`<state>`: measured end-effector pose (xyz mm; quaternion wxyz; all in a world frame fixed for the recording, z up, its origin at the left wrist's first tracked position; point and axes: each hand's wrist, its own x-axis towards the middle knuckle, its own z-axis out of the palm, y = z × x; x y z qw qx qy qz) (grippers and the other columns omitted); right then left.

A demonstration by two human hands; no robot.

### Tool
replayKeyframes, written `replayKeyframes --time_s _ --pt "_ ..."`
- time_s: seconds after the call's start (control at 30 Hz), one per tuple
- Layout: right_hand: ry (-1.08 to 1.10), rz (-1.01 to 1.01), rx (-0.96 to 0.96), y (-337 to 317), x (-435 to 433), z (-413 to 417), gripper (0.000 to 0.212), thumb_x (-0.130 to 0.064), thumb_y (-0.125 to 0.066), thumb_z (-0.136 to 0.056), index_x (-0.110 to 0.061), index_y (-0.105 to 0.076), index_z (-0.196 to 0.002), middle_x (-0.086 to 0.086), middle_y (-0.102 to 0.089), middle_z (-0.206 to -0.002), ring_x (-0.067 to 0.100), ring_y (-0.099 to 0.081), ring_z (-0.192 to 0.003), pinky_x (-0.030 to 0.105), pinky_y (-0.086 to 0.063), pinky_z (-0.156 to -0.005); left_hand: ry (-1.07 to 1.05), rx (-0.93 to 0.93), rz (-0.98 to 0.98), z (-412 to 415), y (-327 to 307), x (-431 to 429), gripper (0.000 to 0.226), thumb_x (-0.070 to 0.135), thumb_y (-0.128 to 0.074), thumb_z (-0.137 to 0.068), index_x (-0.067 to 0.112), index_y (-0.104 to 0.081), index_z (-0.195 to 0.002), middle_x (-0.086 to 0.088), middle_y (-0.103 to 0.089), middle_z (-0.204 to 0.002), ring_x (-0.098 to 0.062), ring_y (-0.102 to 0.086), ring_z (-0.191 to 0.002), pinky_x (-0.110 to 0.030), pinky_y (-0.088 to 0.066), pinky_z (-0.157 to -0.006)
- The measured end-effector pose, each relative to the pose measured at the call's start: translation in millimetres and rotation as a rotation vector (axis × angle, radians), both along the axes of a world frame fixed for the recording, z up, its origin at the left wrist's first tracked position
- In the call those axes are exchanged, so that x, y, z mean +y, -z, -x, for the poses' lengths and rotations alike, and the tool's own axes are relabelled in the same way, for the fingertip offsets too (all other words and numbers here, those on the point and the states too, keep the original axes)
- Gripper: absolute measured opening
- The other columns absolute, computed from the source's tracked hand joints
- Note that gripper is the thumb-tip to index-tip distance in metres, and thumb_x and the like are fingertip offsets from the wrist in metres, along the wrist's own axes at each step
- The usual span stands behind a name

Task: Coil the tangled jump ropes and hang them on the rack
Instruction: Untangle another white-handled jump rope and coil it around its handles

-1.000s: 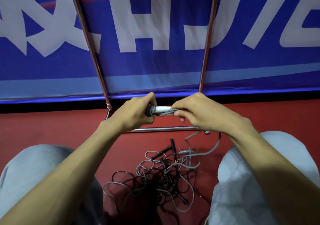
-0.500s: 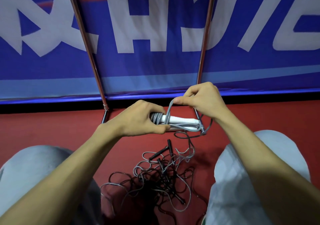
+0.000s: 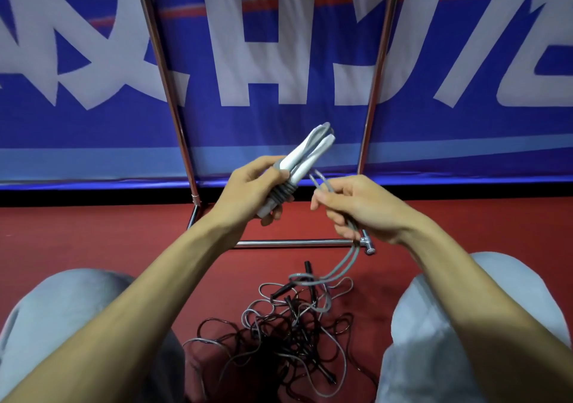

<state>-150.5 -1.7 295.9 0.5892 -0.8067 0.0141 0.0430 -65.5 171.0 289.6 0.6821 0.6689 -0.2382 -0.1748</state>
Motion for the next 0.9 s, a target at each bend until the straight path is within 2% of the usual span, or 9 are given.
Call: replayKeyframes --time_s 0.13,0.23,0.3,0.37,0.43,0.47,0.57,0.73,0.9 --pt "-0.142 0.238 0.168 0 0 5 0.015 -0.016 -0.044 -0.101 -0.006 -0.052 -0.092 -0.005 -0.042 -0.041 0.019 -0.063 -0.044 0.022 -0.045 -0.039 -0.065 -0.005 -0.079 -3 7 -2 0.005 0.014 -0.059 -0.091 0.011 -0.062 -0.092 -0.012 -0.065 -0.072 -0.024 -0.053 -0.049 -0.025 -0.039 -0.046" --pt "-0.227 0.433 0.245 2 0 7 0.010 -0.019 -0.046 -0.100 -0.010 -0.049 -0.096 -0.008 -0.050 -0.040 0.021 -0.067 -0.050 0.021 -0.042 -0.042 -0.139 -0.032 -0.143 -9 12 -2 0.013 0.017 -0.063 -0.090 0.007 -0.058 -0.095 -0.006 -0.066 -0.070 -0.022 -0.059 -0.051 -0.026 -0.045 -0.048" --pt "-0.258 0.541 0.241 3 -2 7 0.007 -0.020 -0.050 -0.098 -0.013 -0.051 -0.099 -0.005 -0.054 -0.045 0.016 -0.063 -0.049 0.022 -0.044 -0.048 -0.178 -0.070 -0.195 -12 17 -2 0.019 0.019 -0.064 -0.090 0.004 -0.056 -0.099 -0.009 -0.066 -0.075 -0.023 -0.063 -0.053 -0.029 -0.049 -0.049" --pt "-0.293 0.733 0.157 3 -2 6 0.007 -0.023 -0.054 -0.095 -0.018 -0.056 -0.101 -0.006 -0.055 -0.057 0.001 -0.055 -0.051 0.014 -0.039 -0.052 -0.235 -0.188 -0.285 -16 22 -1 0.021 0.022 -0.066 -0.089 0.008 -0.057 -0.101 -0.012 -0.066 -0.080 -0.024 -0.065 -0.055 -0.034 -0.055 -0.050" --pt "-0.314 0.843 0.054 5 1 6 0.007 -0.024 -0.054 -0.095 -0.021 -0.059 -0.098 -0.009 -0.052 -0.062 -0.005 -0.049 -0.054 0.013 -0.036 -0.056 -0.277 -0.326 -0.379 -22 27 1 0.026 0.026 -0.068 -0.087 0.016 -0.059 -0.109 -0.008 -0.067 -0.080 -0.025 -0.066 -0.058 -0.041 -0.059 -0.058" --pt "-0.317 0.856 0.007 6 2 6 0.006 -0.025 -0.053 -0.095 -0.022 -0.058 -0.095 -0.010 -0.052 -0.063 -0.004 -0.050 -0.059 0.015 -0.038 -0.061 -0.276 -0.406 -0.444 -24 29 3 0.031 0.028 -0.069 -0.086 0.021 -0.059 -0.114 -0.004 -0.067 -0.081 -0.025 -0.067 -0.064 -0.042 -0.058 -0.063" --pt "-0.288 0.921 -0.115 7 3 5 0.014 -0.031 -0.046 -0.097 -0.024 -0.054 -0.088 -0.008 -0.052 -0.069 0.013 -0.051 -0.072 0.039 -0.047 -0.075 -0.220 -0.693 -0.730 -25 34 5 0.038 0.035 -0.069 -0.082 0.032 -0.059 -0.119 0.004 -0.066 -0.094 -0.024 -0.064 -0.088 -0.040 -0.051 -0.078" --pt "-0.161 0.950 -0.437 11 -5 2 0.015 -0.030 -0.051 -0.096 -0.021 -0.064 -0.095 -0.004 -0.063 -0.082 0.021 -0.059 -0.078 0.045 -0.050 -0.071 -0.041 -0.871 -0.948 -19 35 4 0.029 0.037 -0.068 -0.078 0.032 -0.052 -0.101 0.007 -0.061 -0.100 -0.026 -0.059 -0.088 -0.037 -0.046 -0.069" --pt "0.103 0.830 -0.601 9 -5 -1 0.023 -0.041 -0.060 -0.083 -0.023 -0.073 -0.086 -0.004 -0.067 -0.076 0.020 -0.062 -0.075 0.042 -0.051 -0.068 0.154 -1.012 -1.037 -8 32 1 0.037 0.045 -0.067 -0.071 0.036 -0.054 -0.105 0.010 -0.055 -0.093 -0.022 -0.059 -0.091 -0.031 -0.039 -0.065"
